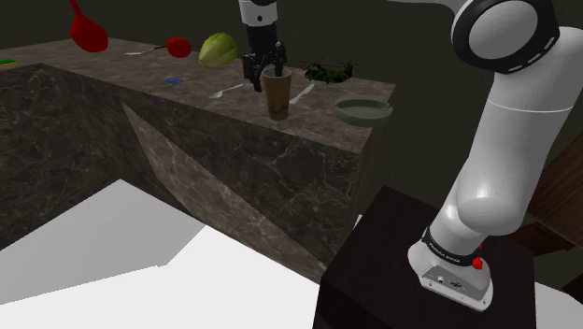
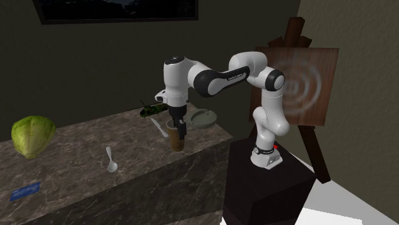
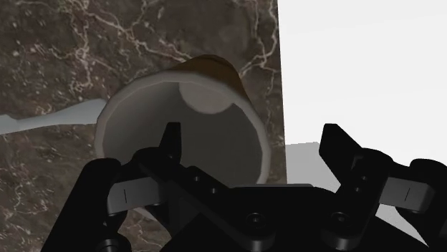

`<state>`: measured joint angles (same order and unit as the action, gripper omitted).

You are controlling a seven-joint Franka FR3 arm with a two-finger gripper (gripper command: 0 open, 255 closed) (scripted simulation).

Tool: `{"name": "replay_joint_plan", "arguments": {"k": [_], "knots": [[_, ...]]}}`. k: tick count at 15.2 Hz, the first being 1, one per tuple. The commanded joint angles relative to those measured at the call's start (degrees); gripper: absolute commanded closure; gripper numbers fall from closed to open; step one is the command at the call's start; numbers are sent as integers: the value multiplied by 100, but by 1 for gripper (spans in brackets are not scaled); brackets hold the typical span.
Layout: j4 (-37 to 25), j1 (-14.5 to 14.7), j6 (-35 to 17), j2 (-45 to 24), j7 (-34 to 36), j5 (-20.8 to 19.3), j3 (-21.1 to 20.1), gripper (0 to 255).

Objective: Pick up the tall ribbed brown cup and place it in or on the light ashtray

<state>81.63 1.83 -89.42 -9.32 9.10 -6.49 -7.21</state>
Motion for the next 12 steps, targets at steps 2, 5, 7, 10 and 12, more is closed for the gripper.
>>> {"name": "replay_joint_plan", "arguments": {"k": [2, 5, 7, 10, 12], "knots": [[0, 0, -1, 0, 0, 0, 0, 0], [0, 0, -1, 0, 0, 0, 0, 255], [0, 0, -1, 0, 0, 0, 0, 255], [0, 0, 0, 0, 0, 0, 0, 255], [1, 0, -2, 0, 0, 0, 0, 255]]}}
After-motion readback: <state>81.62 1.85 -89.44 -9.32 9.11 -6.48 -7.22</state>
